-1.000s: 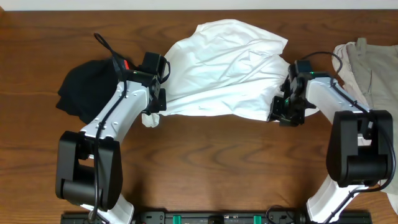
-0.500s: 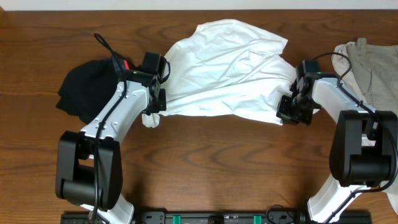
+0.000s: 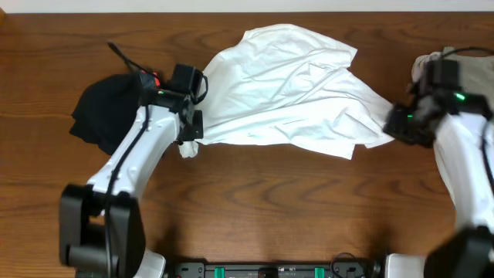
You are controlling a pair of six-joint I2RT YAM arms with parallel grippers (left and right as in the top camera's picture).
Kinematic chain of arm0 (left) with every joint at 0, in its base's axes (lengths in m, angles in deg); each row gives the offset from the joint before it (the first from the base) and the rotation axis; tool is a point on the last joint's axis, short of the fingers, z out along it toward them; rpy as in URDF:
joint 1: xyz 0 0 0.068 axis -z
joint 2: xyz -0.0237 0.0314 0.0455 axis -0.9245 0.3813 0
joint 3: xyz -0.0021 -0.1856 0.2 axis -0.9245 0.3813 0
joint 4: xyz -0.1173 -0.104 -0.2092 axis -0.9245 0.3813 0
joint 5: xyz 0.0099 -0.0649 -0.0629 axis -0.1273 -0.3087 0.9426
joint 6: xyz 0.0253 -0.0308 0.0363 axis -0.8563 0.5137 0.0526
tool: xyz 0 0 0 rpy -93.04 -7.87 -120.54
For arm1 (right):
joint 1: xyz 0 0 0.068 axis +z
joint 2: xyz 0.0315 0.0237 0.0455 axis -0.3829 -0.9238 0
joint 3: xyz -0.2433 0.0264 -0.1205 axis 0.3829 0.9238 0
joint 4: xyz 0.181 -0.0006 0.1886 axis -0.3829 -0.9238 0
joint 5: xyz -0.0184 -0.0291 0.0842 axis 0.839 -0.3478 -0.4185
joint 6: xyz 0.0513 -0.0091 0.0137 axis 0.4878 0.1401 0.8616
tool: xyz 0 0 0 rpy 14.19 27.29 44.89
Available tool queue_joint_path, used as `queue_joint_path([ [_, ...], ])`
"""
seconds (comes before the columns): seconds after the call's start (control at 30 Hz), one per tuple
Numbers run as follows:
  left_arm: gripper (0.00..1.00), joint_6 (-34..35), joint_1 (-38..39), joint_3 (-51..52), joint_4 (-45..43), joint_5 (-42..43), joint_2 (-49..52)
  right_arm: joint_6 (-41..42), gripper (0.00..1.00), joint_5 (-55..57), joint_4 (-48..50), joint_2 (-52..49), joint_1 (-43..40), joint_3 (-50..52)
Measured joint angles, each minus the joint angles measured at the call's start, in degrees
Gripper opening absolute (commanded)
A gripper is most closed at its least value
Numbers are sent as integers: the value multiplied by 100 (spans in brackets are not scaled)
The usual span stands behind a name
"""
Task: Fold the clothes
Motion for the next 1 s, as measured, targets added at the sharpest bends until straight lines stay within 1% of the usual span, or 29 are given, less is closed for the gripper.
queue_joint_path([
  [0.03,22,9,0,0,0,2,-129,-2,2,22,-39,203,-42,-17],
  [0.07,22,4,0,0,-2,-2,-225,-4,10,17,-76,313,-63,-26],
  [0.17,23,15,0,0,-17,-9,-474,-72,22,-48,-168,393,-57,-20],
  [0.23,23,15,0,0,-48,-20,-529,-131,28,-125,-98,264,-7,70],
  [0.37,24,15,0,0,-103,-20,-525,-164,36,-448,184,-225,269,437],
  [0.43,29,11,0,0,-122,-20,-525,-168,38,-647,308,-632,444,616],
  [0.57,43,9,0,0,-129,-39,-525,-160,42,-844,463,-1403,710,833],
  [0.63,45,15,0,0,-129,-42,-525,-129,45,-898,651,-1749,774,850],
  [0.73,46,17,0,0,-133,-42,-525,-4,45,-927,968,-2122,802,813],
  [0.87,46,17,-2,0,-136,-42,-525,162,43,-966,1134,-2181,798,745],
  [1.0,47,17,-2,0,-131,-42,-525,269,28,-1005,1141,-2253,798,678],
])
